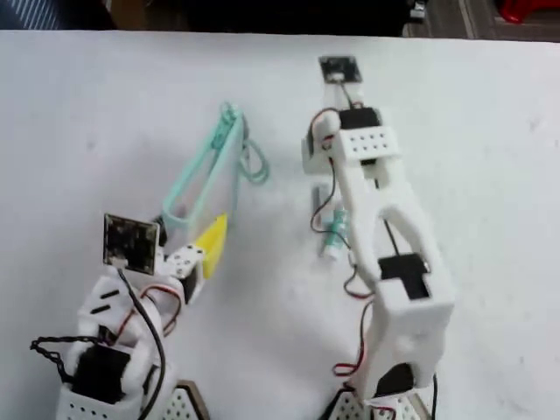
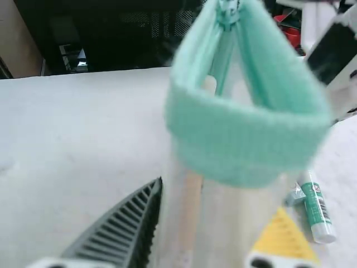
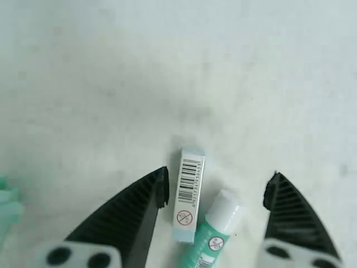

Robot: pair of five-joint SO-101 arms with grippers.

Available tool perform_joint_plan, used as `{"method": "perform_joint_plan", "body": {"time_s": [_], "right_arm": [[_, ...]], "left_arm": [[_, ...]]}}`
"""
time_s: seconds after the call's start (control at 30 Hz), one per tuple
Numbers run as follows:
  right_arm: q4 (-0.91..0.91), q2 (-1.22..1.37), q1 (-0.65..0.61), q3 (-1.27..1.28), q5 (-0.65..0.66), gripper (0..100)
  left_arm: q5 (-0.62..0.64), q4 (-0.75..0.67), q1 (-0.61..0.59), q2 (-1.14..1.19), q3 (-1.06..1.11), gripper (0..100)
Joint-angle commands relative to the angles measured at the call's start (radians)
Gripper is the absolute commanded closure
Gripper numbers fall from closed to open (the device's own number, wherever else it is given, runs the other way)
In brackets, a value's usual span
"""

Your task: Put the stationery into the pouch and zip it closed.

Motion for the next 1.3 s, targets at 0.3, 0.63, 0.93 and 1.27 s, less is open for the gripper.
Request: {"method": "perform_joint_plan", "body": {"time_s": [0.3,0.63,0.93,1.27], "right_arm": [[-0.030,0.111,-0.044,-0.005,0.032,74.1],[-0.035,0.182,-0.044,-0.026,0.144,98.1],[0.234,-0.171,-0.008,-0.230,0.143,98.2],[0.351,-0.622,-0.058,-0.284,0.146,98.2]], "left_arm": [[-0.009,0.011,0.005,-0.001,-0.023,77],[-0.009,0.011,0.005,-0.001,-0.023,77],[-0.009,0.011,0.008,-0.001,-0.023,77],[-0.005,0.011,0.013,-0.001,-0.023,77]]}}
